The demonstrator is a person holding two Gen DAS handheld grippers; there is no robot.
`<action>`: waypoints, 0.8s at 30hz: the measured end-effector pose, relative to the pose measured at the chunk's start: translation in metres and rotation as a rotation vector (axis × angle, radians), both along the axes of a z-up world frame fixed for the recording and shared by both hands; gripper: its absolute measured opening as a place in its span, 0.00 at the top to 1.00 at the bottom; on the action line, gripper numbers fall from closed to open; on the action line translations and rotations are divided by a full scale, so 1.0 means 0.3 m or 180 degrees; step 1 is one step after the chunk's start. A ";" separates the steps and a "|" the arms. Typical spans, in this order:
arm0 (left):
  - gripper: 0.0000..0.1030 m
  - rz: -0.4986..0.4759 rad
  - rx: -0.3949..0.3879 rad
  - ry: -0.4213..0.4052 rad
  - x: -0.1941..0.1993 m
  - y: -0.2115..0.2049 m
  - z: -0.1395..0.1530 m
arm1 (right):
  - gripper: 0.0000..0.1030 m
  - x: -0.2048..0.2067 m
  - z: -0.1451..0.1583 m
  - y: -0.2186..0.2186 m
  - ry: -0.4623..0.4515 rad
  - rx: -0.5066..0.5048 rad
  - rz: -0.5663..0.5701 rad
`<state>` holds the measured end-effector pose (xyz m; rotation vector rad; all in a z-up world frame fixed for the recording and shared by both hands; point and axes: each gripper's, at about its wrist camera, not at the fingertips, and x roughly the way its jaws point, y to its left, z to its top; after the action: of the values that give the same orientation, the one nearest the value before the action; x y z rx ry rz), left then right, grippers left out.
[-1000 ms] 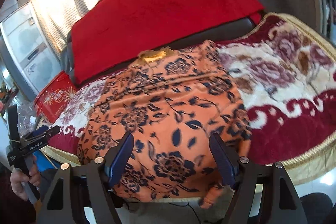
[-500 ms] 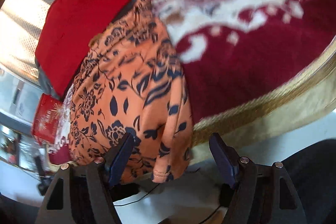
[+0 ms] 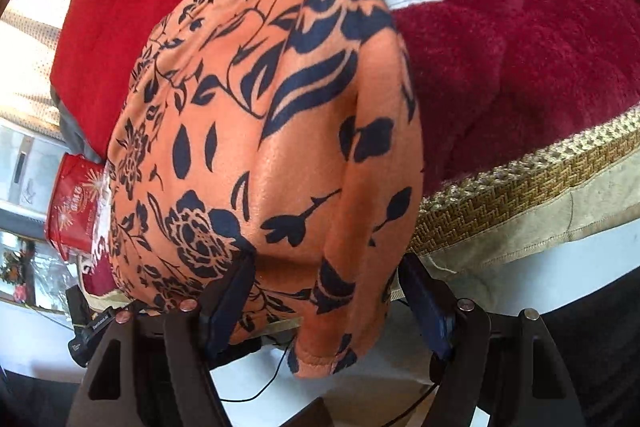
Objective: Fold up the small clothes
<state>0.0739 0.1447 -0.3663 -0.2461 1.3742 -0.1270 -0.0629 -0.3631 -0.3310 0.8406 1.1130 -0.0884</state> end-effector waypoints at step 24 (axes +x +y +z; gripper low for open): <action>0.22 -0.0188 -0.0015 -0.0063 -0.051 -0.023 -0.018 | 0.27 0.014 0.018 0.008 0.0288 0.0100 0.0155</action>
<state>0.0585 0.1378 -0.3717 -0.2077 1.3619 -0.1814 -0.0588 -0.3607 -0.3256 0.8437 1.2221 -0.0690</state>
